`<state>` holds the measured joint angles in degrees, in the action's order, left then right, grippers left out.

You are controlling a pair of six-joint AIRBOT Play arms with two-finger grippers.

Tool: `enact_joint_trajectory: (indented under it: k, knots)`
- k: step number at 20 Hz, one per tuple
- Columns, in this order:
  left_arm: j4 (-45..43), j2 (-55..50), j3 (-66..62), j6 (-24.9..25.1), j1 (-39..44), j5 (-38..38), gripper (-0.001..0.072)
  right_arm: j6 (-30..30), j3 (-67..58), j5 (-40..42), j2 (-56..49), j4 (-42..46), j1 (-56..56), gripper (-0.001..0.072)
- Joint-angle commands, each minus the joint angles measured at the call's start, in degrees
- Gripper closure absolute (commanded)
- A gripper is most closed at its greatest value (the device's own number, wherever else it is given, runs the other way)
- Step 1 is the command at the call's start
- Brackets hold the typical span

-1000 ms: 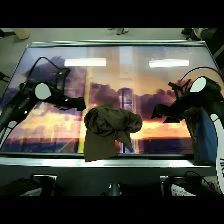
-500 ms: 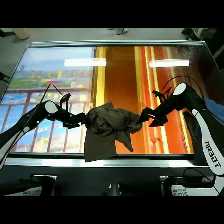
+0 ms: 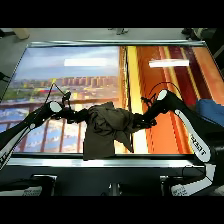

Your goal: Fold the shirts.

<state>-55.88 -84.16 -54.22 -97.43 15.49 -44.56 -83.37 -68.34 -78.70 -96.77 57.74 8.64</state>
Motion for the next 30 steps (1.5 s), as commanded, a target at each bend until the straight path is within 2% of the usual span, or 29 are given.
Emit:
enact_joint_trajectory:
  k: [1, 5, 7, 9, 12, 15, 17, 19, 24, 28, 30]
  knots:
    - [-0.96, 2.05, -2.91, 2.45, -0.15, 0.44, 0.0685, -0.09, -0.79, 2.14, -0.92, -0.15, 2.32, 0.0689]
    - [-13.25, 13.09, -12.35, 3.61, -1.75, -0.22, 0.0685, 2.03, -12.0, -1.22, 8.74, 9.68, -1.6, 0.069]
    - [-15.82, 20.9, -20.83, 6.23, -3.19, -0.85, 0.0685, 2.03, -20.98, -0.61, 17.35, 14.64, -4.7, 0.069]
    - [-18.51, 28.44, -29.77, 6.16, -4.31, -0.81, 0.0685, 2.03, -28.44, 0.76, 27.65, 15.17, -7.72, 0.0689]
    - [-20.94, 37.75, -39.41, 5.73, -4.81, 0.57, 0.0685, 2.08, -30.64, 10.75, 42.66, 14.6, -8.37, 0.0689]
    - [-22.36, 44.02, -41.51, 5.57, -4.81, 5.4, 0.0686, 2.03, -30.64, 19.47, 52.92, 16.57, -8.31, 0.0689]
    - [-28.13, 45.77, -41.53, 0.74, -4.81, 6.73, 0.0686, -0.81, -30.64, 19.67, 56.02, 20.13, -8.31, 0.0689]
    - [-29.57, 45.9, -41.53, -3.78, -4.74, 7.02, 0.0686, -3.65, -30.64, 17.42, 56.96, 21.24, -8.31, 0.0689]
    - [-33.16, 44.19, -41.48, -1.4, -4.74, 4.63, 0.0685, -3.63, -30.64, 9.77, 54.05, 22.45, -8.31, 0.0689]
    - [-43.28, 36.17, -41.31, -1.42, -4.81, -3.28, 0.0685, -3.63, -30.62, -2.56, 42.62, 22.93, -8.31, 0.0689]
    - [-43.74, 29.14, -39.63, -1.44, -5.79, -8.35, 0.0685, -4.5, -29.51, -8.17, 33.29, 22.71, -8.31, 0.0689]
